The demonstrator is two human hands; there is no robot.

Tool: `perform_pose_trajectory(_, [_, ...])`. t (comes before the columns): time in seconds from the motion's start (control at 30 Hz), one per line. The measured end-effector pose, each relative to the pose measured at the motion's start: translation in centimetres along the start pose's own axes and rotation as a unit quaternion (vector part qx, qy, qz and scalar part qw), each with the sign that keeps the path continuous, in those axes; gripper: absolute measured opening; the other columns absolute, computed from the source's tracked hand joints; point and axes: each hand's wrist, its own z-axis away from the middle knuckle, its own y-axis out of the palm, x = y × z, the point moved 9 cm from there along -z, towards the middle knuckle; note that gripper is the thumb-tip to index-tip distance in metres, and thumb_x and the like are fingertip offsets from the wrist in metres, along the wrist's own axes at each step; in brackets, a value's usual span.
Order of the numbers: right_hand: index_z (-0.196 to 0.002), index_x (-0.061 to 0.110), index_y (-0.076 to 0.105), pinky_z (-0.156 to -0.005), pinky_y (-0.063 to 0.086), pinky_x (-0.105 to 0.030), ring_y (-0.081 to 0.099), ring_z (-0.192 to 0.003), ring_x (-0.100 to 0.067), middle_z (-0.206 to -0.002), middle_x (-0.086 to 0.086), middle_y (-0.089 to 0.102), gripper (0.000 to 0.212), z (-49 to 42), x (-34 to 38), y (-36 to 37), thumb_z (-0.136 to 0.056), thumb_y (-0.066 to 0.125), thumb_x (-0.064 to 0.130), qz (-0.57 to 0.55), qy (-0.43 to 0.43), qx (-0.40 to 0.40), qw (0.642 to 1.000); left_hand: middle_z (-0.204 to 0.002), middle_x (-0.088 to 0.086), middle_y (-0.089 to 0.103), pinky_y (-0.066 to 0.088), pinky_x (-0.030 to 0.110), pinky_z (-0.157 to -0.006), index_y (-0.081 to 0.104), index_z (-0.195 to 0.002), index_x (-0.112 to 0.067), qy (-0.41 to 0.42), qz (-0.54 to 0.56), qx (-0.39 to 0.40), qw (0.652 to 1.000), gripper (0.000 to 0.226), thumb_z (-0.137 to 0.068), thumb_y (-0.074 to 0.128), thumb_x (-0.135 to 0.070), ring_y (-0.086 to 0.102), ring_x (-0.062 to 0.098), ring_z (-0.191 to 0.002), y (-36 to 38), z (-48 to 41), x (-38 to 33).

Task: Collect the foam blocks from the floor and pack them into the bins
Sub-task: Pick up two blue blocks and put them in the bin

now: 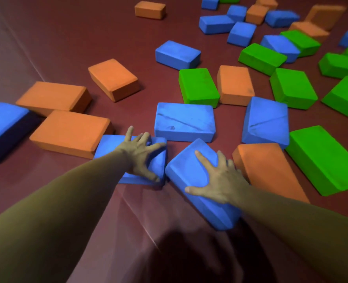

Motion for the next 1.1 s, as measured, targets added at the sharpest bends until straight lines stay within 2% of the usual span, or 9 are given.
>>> perform_pose_trajectory(0.13, [-0.15, 0.061, -0.013, -0.117, 0.026, -0.059, 0.014, -0.15, -0.042, -0.165, -0.015, 0.001, 0.118, 0.3, -1.8, -0.1, -0.054, 0.04, 0.105, -0.037, 0.073, -0.003, 0.997, -0.165, 0.019, 0.002, 0.017, 0.06, -0.115, -0.011, -0.156, -0.047, -0.051, 0.034, 0.022, 0.998, 0.132, -0.05, 0.041, -0.106, 0.02, 0.036, -0.149, 0.5, 0.4, 0.0])
perform_pose_trajectory(0.23, [-0.15, 0.06, -0.012, -0.117, 0.025, -0.061, 0.01, -0.151, -0.042, -0.163, -0.016, 0.0, 0.118, 0.6, -2.3, 0.2, -0.055, 0.041, 0.105, -0.038, 0.094, 0.012, 0.995, -0.168, 0.015, -0.012, 0.005, 0.066, -0.116, -0.02, -0.154, -0.045, -0.036, 0.011, 0.045, 0.998, 0.145, -0.039, 0.04, -0.109, 0.0, 0.037, -0.154, 1.4, 0.6, -0.4])
perform_pose_trajectory(0.3, [-0.15, 0.06, -0.013, -0.116, 0.025, -0.062, 0.01, -0.15, -0.043, -0.164, -0.016, -0.002, 0.118, 0.8, -2.2, 0.4, -0.055, 0.04, 0.105, -0.03, 0.094, 0.021, 0.995, -0.167, 0.015, -0.009, -0.004, 0.07, -0.115, -0.027, -0.152, -0.043, -0.023, 0.001, 0.059, 0.998, 0.153, -0.034, 0.043, -0.109, -0.008, 0.037, -0.154, 1.9, 0.6, -0.4])
perform_pose_trajectory(0.43, [-0.151, 0.059, -0.011, -0.115, 0.026, -0.062, 0.011, -0.15, -0.043, -0.165, -0.014, -0.002, 0.118, 0.8, -2.0, 0.4, -0.055, 0.039, 0.105, -0.032, 0.097, 0.028, 0.994, -0.152, 0.016, 0.021, -0.001, 0.072, -0.114, -0.021, -0.155, -0.04, -0.022, 0.005, 0.026, 0.999, 0.149, -0.038, 0.044, -0.106, 0.021, 0.035, -0.145, 1.6, 0.6, -0.6])
perform_pose_trajectory(0.5, [-0.153, 0.056, -0.009, -0.116, 0.025, -0.062, 0.011, -0.15, -0.042, -0.165, -0.014, -0.002, 0.118, 0.8, -1.9, 0.2, -0.058, 0.041, 0.104, -0.043, 0.096, 0.015, 0.994, -0.145, 0.016, 0.028, 0.0, 0.073, -0.113, -0.015, -0.158, -0.038, -0.073, 0.031, 0.003, 0.997, 0.149, -0.038, 0.038, -0.108, 0.027, 0.035, -0.137, 1.2, 0.6, -1.1])
perform_pose_trajectory(0.7, [-0.155, 0.053, -0.009, -0.115, 0.023, -0.06, 0.014, -0.149, -0.044, -0.165, -0.017, -0.007, 0.114, 0.3, -1.8, -0.5, -0.064, 0.041, 0.101, -0.074, 0.116, -0.043, 0.99, -0.155, 0.024, 0.018, 0.021, 0.059, -0.109, -0.007, -0.16, -0.033, -0.244, 0.113, 0.003, 0.963, 0.144, -0.042, 0.018, -0.112, 0.031, 0.038, -0.135, 0.7, 1.1, -0.8])
perform_pose_trajectory(0.8, [-0.155, 0.052, -0.011, -0.115, 0.024, -0.062, 0.015, -0.147, -0.047, -0.164, -0.019, -0.013, 0.114, -0.5, -1.8, 0.0, -0.064, 0.035, 0.103, -0.058, 0.14, -0.032, 0.988, -0.165, 0.022, -0.015, 0.009, 0.072, -0.112, -0.02, -0.156, -0.041, -0.191, 0.126, 0.032, 0.973, 0.14, -0.042, 0.021, -0.112, 0.009, 0.04, -0.152, 1.8, 1.1, -1.1])
perform_pose_trajectory(0.93, [-0.153, 0.055, -0.013, -0.113, 0.019, -0.07, -0.001, -0.15, -0.049, -0.163, -0.014, -0.026, 0.118, -1.0, -1.5, 2.2, -0.056, 0.031, 0.107, -0.024, 0.107, 0.01, 0.994, -0.16, 0.01, -0.037, 0.005, 0.08, -0.108, -0.028, -0.149, -0.052, -0.122, 0.167, 0.042, 0.977, 0.141, -0.038, 0.039, -0.109, -0.029, 0.033, -0.15, 4.0, 1.7, -2.2])
perform_pose_trajectory(1.1, [-0.147, 0.061, -0.023, -0.11, 0.011, -0.075, -0.011, -0.147, -0.054, -0.161, -0.008, -0.036, 0.122, -1.2, -1.2, 3.5, -0.053, 0.04, 0.106, 0.031, 0.079, 0.038, 0.996, -0.162, 0.004, -0.035, 0.023, 0.07, -0.109, -0.023, -0.149, -0.055, -0.108, 0.156, 0.01, 0.982, 0.125, -0.055, 0.045, -0.1, -0.022, 0.029, -0.153, 4.0, 1.6, -2.1])
